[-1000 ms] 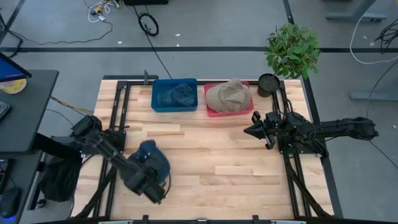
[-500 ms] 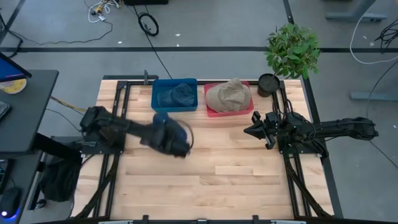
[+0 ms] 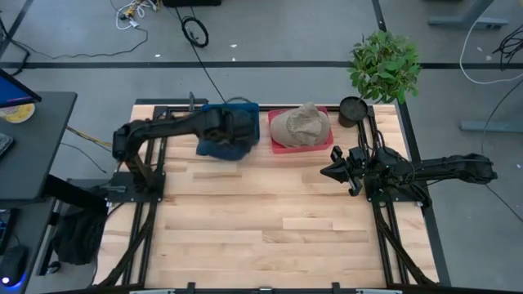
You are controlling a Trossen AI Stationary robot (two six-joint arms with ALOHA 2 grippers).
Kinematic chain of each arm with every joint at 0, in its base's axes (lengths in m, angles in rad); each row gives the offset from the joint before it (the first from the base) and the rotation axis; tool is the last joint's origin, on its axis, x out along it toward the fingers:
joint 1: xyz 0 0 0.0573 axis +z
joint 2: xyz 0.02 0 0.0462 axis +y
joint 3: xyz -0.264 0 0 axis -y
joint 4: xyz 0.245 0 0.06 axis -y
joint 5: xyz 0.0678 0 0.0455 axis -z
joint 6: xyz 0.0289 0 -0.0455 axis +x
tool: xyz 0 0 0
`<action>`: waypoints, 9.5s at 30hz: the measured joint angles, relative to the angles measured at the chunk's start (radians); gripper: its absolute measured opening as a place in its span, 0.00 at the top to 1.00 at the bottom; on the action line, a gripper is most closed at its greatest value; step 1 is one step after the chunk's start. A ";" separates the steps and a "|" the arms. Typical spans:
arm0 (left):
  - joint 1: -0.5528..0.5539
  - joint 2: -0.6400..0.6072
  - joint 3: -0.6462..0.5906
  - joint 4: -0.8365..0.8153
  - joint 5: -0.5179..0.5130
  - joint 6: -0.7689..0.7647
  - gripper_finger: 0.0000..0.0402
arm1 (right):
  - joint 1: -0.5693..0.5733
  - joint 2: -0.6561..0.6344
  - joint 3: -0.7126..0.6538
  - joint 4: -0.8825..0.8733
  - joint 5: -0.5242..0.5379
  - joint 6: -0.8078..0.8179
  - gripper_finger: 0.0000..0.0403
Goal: Pick & Place hat
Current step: Put the blue cap into the blue bin, then return to Home Position
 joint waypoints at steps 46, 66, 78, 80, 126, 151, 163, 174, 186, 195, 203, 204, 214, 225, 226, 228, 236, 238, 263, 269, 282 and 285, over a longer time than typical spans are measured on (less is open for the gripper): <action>0.373 0.261 0.000 0.348 0.196 0.042 0.98 | 0.000 0.000 0.000 0.000 0.000 0.000 0.97; 0.417 0.254 0.000 0.371 0.229 0.043 0.98 | 0.000 0.000 0.000 0.000 0.000 0.000 0.97; 0.392 0.306 0.000 0.334 0.225 0.035 0.97 | 0.000 0.000 0.000 0.000 0.000 0.000 0.97; 0.390 0.307 0.000 0.347 0.238 0.073 0.93 | 0.000 0.000 0.000 0.000 0.000 0.000 0.97; 0.428 0.177 -0.374 0.524 0.126 0.317 1.00 | 0.000 0.000 0.000 0.000 0.000 0.000 0.97; 0.315 -0.046 -0.198 0.489 -0.093 0.348 0.99 | 0.000 0.000 0.000 0.000 0.000 0.000 0.97; -0.078 -0.151 -0.162 0.640 -0.215 0.508 0.99 | 0.000 0.000 0.000 0.000 0.000 0.000 0.97; -0.410 -0.174 -0.163 1.042 -0.233 0.969 0.99 | 0.000 0.000 0.000 0.000 0.000 0.000 0.97; -0.474 -0.347 -0.162 1.178 0.113 1.060 0.99 | 0.000 0.000 0.000 -0.013 0.000 0.000 0.97; -0.474 -0.374 -0.161 1.188 0.107 0.994 0.99 | 0.000 0.000 0.000 -0.017 0.000 0.000 0.97; -0.481 -0.413 -0.164 1.155 0.112 1.054 0.99 | 0.000 0.000 0.000 -0.017 0.000 0.000 0.97; -0.474 -0.431 -0.164 1.148 0.114 1.048 0.99 | 0.000 0.000 0.000 -0.017 0.000 0.000 0.97; -0.415 -0.679 -0.320 1.143 0.200 1.086 0.99 | 0.000 0.000 0.000 -0.030 0.000 0.000 0.97; -0.239 -0.937 -0.840 1.541 0.292 1.020 0.99 | 0.000 0.000 0.000 -0.031 0.000 0.000 0.97; -0.231 -0.954 -0.864 1.543 0.295 1.019 0.99 | 0.000 0.000 0.000 -0.031 0.000 0.000 0.97; -0.219 -0.993 -0.902 1.544 0.298 1.008 0.99 | 0.000 0.000 0.000 -0.032 0.000 0.000 0.97; -0.201 -1.192 -1.044 1.559 0.293 1.065 0.99 | 0.000 0.000 0.000 -0.031 0.000 0.000 0.97; -0.191 -1.250 -1.097 1.572 0.290 1.057 0.99 | 0.000 0.000 0.000 -0.031 0.000 0.000 0.97; -0.184 -1.756 -1.714 2.180 0.355 1.088 0.99 | 0.000 0.000 0.000 -0.030 0.000 0.000 0.97; -0.185 -1.753 -1.733 2.177 0.358 1.050 0.99 | 0.000 0.000 0.000 -0.031 0.000 0.000 0.97; -0.185 -1.752 -1.734 1.883 0.357 1.070 0.99 | 0.000 0.000 0.000 -0.031 0.000 0.000 0.97; -0.185 -1.752 -1.734 1.821 0.357 1.070 0.99 | 0.000 0.000 0.000 -0.030 0.000 0.000 0.97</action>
